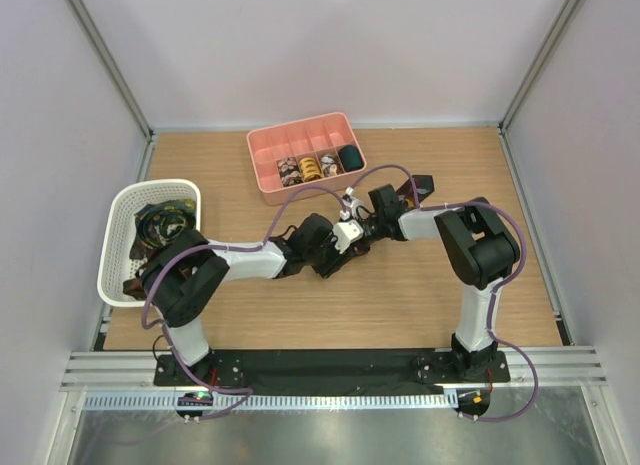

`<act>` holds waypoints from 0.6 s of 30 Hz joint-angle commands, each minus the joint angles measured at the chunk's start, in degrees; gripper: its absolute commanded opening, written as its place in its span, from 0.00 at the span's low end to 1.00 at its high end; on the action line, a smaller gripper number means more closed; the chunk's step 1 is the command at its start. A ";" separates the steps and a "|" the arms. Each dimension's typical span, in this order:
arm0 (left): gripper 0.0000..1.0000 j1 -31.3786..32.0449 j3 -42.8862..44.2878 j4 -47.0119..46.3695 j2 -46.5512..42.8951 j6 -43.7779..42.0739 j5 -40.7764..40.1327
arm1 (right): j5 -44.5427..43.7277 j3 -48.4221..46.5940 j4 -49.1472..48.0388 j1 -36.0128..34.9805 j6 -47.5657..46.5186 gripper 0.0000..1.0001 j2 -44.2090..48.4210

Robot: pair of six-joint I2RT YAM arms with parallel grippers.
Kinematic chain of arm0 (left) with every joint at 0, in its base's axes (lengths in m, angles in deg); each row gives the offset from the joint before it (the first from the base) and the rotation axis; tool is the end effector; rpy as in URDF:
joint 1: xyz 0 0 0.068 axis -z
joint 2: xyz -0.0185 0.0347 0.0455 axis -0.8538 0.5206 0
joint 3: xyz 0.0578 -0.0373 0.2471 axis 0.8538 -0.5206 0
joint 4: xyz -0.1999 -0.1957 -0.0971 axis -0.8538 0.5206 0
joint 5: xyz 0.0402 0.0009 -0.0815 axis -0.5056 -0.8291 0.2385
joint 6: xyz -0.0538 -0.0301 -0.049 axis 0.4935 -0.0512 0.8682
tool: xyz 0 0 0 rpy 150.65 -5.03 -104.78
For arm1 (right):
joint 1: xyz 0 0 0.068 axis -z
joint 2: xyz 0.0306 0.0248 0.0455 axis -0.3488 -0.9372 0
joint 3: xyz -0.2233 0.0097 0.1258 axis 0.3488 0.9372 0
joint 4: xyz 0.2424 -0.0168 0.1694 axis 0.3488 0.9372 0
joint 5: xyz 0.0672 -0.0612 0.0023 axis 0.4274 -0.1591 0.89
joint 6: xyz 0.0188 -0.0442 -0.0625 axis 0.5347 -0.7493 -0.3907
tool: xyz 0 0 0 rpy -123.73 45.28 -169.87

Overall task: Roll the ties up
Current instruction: Roll the tie

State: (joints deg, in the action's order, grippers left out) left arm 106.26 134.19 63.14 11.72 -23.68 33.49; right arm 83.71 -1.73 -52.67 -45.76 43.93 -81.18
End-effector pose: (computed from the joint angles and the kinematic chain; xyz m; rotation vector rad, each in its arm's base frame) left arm 0.2613 -0.2985 0.0804 1.1187 2.1195 -0.4986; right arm 0.3282 0.2149 0.0519 -0.5403 2.4986 1.4677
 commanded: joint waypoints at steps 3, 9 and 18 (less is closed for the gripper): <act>0.31 0.18 0.66 1.87 1.78 -1.64 -1.60 | -5.56 1.93 2.42 -0.23 -1.08 0.17 -1.68; 0.27 0.09 1.36 3.45 2.66 -1.12 -0.64 | -5.55 1.23 3.65 0.38 0.07 0.36 2.88; 0.25 0.18 2.59 5.03 3.89 -0.85 -0.02 | -4.76 -2.20 6.55 1.70 3.05 0.49 6.14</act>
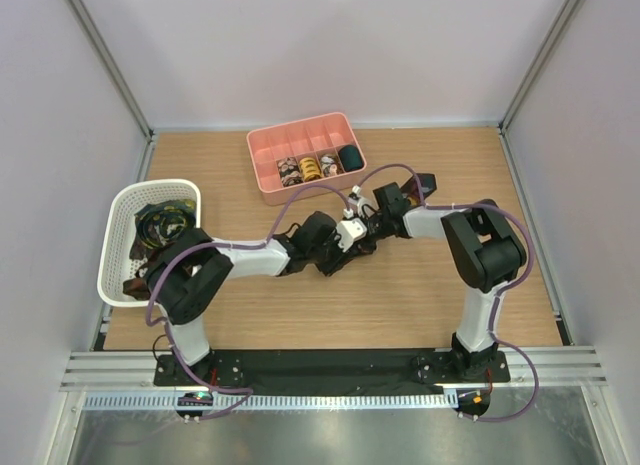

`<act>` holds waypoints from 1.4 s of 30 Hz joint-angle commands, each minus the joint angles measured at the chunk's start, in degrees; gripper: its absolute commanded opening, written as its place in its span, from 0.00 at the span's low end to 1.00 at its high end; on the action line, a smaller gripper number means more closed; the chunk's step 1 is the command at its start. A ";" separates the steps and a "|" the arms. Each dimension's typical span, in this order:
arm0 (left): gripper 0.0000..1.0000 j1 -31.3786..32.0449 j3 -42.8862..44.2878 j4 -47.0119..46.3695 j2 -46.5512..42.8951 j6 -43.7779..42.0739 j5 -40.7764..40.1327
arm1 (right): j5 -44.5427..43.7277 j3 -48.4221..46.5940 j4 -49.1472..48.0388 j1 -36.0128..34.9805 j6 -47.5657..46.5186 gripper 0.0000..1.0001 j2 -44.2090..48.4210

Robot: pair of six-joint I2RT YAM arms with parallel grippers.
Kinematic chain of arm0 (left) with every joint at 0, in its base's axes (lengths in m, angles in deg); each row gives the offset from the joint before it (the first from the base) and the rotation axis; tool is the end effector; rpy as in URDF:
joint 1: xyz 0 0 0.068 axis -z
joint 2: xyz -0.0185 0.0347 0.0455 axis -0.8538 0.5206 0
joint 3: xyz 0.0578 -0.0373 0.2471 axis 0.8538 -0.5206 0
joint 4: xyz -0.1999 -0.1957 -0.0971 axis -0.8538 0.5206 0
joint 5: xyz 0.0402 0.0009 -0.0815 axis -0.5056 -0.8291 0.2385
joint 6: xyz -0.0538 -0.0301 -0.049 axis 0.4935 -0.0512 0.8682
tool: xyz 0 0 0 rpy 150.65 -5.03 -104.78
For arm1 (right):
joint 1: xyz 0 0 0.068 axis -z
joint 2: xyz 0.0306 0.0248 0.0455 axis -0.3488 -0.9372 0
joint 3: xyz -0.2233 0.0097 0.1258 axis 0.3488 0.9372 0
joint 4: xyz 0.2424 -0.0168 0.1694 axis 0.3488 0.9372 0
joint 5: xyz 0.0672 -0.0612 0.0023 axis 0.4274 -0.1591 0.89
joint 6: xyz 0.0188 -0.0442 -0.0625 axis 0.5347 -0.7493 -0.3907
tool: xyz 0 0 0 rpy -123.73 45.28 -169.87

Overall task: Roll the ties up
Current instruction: Roll the tie

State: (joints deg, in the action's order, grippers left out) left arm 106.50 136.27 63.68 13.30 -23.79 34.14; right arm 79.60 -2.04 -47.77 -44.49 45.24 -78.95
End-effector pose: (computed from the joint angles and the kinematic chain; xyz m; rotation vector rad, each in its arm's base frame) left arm 0.2649 -0.3061 0.0810 1.1314 2.1157 -0.5125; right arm 0.3321 0.2039 0.0589 -0.4325 2.5740 1.3767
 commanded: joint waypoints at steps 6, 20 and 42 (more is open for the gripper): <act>0.22 -0.07 1.92 6.68 3.81 -0.48 -0.59 | -0.92 -1.45 -0.63 1.83 5.08 0.52 6.11; 0.21 -0.07 4.64 10.90 5.65 0.57 -0.94 | -11.35 1.62 1.39 10.00 5.70 0.46 17.16; 0.20 -0.15 22.74 33.83 18.04 7.25 -7.09 | -55.14 19.20 12.81 -9.29 -2.11 0.38 52.95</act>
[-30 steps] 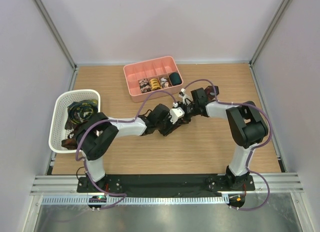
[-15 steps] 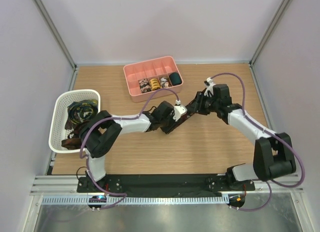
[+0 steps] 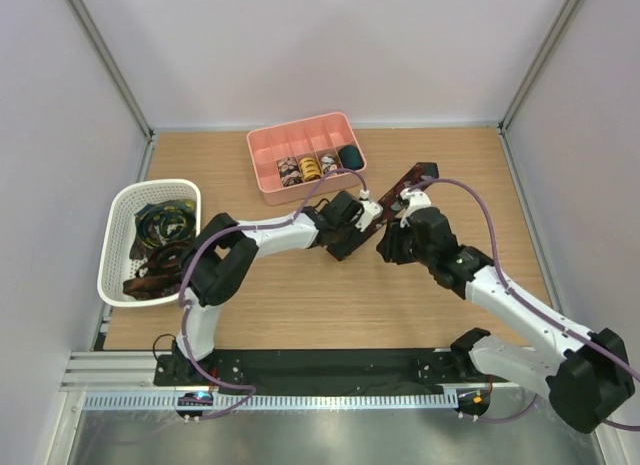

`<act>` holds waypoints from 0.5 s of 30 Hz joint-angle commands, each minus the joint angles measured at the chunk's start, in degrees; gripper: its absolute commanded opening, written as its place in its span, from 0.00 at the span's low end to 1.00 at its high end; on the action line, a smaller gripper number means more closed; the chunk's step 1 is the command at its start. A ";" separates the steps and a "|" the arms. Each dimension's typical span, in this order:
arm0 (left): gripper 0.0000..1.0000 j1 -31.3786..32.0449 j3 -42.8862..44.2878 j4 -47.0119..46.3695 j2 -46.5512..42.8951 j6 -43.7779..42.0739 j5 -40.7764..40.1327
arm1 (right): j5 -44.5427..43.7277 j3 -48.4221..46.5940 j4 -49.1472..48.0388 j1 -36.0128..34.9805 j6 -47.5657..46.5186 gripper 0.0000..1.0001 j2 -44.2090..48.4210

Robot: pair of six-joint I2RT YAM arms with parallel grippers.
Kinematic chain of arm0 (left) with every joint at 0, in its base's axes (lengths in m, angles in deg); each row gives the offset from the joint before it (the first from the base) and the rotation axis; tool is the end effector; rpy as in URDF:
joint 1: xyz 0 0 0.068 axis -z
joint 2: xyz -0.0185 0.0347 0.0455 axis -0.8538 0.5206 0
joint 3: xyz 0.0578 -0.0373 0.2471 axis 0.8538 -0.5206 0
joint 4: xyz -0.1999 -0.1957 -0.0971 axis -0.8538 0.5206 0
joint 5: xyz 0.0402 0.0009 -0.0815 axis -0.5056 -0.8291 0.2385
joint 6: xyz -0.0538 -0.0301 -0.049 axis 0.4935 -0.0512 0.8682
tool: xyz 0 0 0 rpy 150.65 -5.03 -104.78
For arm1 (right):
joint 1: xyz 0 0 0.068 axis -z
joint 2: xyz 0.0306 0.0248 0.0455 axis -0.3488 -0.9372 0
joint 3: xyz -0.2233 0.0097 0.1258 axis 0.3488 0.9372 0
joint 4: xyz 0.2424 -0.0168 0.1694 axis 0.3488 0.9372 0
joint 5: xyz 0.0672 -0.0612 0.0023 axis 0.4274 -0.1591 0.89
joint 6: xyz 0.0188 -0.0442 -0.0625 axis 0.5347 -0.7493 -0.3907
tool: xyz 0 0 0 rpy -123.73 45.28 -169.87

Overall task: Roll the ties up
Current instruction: Roll the tie

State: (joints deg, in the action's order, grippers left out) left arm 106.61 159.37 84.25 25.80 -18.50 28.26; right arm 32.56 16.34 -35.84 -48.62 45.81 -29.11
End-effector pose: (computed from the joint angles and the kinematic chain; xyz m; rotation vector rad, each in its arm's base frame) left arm 0.3101 -0.3471 0.0921 1.0515 2.3366 -0.3677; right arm 0.2574 0.1401 0.1949 -0.1541 2.2536 0.4999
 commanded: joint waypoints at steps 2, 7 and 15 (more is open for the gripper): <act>0.21 -0.26 1.13 15.03 6.33 2.23 -1.30 | -11.00 1.34 1.23 -8.08 -3.22 0.38 4.44; 0.20 -0.26 5.01 20.39 8.62 2.67 -1.30 | -17.15 1.87 -2.35 -20.62 -5.40 0.37 4.01; 0.20 -0.26 8.08 24.17 10.64 3.29 -0.60 | -28.57 -7.34 -0.09 -40.83 -15.86 0.44 -10.30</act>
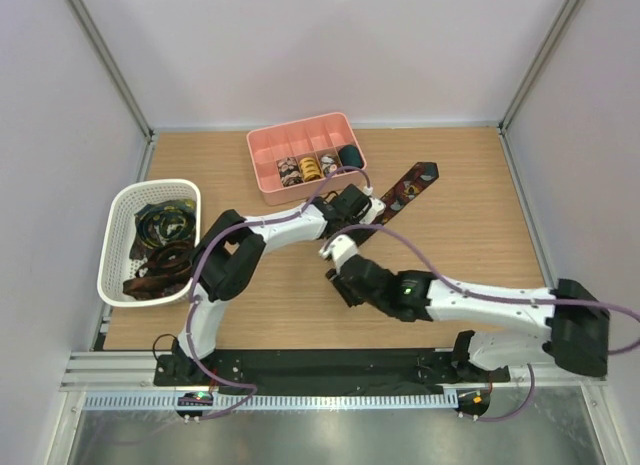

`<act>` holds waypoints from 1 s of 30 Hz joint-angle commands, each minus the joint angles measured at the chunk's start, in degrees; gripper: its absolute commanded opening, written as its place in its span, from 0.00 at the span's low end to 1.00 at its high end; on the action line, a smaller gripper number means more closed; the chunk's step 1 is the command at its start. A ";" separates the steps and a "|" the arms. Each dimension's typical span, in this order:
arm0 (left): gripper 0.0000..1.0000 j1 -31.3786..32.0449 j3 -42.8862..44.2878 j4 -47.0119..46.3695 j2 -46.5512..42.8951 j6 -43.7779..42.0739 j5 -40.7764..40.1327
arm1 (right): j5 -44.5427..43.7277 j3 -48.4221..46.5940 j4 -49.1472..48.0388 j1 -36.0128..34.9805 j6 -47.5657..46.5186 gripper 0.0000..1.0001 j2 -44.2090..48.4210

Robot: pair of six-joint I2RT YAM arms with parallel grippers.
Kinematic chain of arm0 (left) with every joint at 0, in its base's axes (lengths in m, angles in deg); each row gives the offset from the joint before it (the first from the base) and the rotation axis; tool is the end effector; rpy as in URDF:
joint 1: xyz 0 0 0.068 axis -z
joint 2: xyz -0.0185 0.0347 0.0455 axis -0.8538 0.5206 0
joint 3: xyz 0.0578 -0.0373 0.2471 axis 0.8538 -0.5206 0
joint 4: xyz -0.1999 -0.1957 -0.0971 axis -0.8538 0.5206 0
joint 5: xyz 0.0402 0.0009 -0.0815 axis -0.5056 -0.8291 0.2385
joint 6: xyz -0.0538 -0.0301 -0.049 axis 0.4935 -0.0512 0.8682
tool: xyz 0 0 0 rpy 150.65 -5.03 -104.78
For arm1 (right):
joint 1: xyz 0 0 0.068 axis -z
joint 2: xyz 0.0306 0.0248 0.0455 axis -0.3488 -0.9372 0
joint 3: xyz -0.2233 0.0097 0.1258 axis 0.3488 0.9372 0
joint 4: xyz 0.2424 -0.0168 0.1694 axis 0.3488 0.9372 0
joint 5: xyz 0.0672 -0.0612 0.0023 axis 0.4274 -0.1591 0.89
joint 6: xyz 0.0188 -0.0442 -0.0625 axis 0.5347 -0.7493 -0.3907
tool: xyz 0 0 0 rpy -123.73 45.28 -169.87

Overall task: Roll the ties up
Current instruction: Roll the tie

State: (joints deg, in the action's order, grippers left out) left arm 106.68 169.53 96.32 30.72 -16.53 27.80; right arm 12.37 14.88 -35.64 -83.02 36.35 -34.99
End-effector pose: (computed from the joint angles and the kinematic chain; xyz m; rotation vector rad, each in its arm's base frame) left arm 0.3203 -0.3584 0.0972 1.0540 2.4630 -0.3152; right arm 0.1578 0.2575 0.1783 -0.8203 2.1135 0.3206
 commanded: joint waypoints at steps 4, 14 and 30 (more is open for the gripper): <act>0.19 -0.33 -1.55 13.17 6.42 1.32 0.21 | -20.49 -15.54 5.94 -12.44 -10.09 0.47 -20.64; 0.19 -0.33 0.29 16.85 7.57 1.85 2.06 | -38.52 -39.54 21.51 -13.68 -14.40 0.63 -50.65; 0.17 -0.41 4.78 23.19 9.68 2.90 3.99 | -44.69 -41.31 18.18 -9.29 -21.44 0.69 -58.32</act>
State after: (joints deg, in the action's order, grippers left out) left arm 106.59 177.42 106.76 34.63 -15.53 28.40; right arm -29.51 -25.56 -15.82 -93.10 17.90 -93.05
